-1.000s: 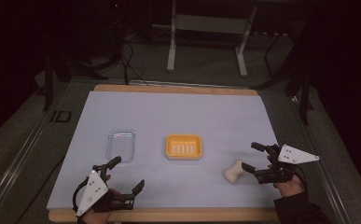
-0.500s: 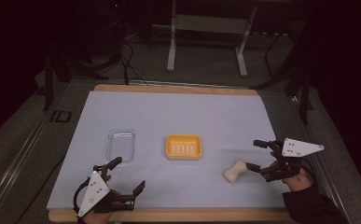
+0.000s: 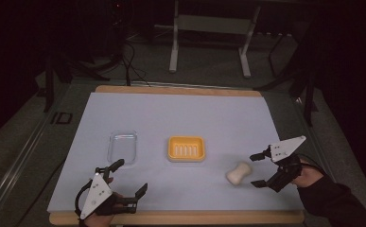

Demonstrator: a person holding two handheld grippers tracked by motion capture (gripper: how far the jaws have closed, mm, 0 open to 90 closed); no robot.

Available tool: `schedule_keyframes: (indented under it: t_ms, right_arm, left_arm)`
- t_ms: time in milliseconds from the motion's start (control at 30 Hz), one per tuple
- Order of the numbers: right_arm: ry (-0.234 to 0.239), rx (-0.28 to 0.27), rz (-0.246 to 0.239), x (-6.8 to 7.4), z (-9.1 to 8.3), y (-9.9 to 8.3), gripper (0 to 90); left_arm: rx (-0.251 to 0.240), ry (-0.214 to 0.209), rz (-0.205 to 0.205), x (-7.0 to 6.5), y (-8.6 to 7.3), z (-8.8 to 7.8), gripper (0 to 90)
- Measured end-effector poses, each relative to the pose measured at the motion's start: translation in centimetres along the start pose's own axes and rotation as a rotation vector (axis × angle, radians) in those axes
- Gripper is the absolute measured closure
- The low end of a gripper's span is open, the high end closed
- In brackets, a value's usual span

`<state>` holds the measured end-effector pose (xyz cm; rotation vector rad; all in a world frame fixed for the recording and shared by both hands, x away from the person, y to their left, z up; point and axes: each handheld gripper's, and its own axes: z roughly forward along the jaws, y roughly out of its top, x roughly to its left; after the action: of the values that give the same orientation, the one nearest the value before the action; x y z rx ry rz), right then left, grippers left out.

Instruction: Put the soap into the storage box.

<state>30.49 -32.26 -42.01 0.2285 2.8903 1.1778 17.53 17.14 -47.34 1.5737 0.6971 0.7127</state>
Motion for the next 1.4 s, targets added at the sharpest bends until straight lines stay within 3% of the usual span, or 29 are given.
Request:
schedule_keyframes:
  t_ms: [200,400,467,533,667,700,967,1133,1233,1333,1400]
  right_arm:
    - [0.042,0.139,-0.078,0.0,0.8,-0.3,13.9]
    - [0.098,0.276,-0.074,-0.3,1.4,-0.2,14.3]
    - [0.105,0.294,-0.076,-0.3,1.5,-0.1,14.3]
    - [0.104,0.367,-0.087,-0.2,1.8,0.0,14.1]
    - [0.085,0.410,-0.091,-0.3,2.1,0.1,13.2]
    - [0.101,0.454,-0.075,-0.2,2.4,0.2,13.5]
    - [0.154,0.592,-0.094,-0.3,3.2,0.3,13.7]
    - [0.168,0.697,-0.125,-0.4,3.7,0.4,13.1]
    - [0.165,0.719,-0.129,-0.5,3.7,0.5,13.2]
    - [0.139,0.760,-0.185,-0.5,3.7,0.4,15.2]
    - [0.154,0.786,-0.191,-0.6,3.9,0.4,15.7]
  left_arm:
    - [0.002,-0.004,0.004,0.0,0.0,0.1,1.7]
    - [0.006,-0.004,0.005,0.0,0.0,0.1,1.7]
    - [0.006,-0.004,0.004,0.0,0.0,0.1,1.7]
    - [0.007,-0.005,0.003,0.0,0.0,0.1,1.7]
    - [0.009,-0.007,0.002,0.0,-0.1,0.1,1.7]
    - [0.010,-0.009,0.002,0.0,-0.1,0.1,1.7]
    - [0.011,-0.013,0.002,0.0,-0.1,0.1,1.7]
    - [0.012,-0.016,0.000,0.0,-0.1,0.2,1.7]
    - [0.013,-0.018,0.000,0.0,-0.1,0.2,1.7]
    - [0.014,-0.021,-0.001,0.0,-0.1,0.2,1.7]
    - [0.013,-0.022,-0.003,0.0,-0.1,0.2,1.7]
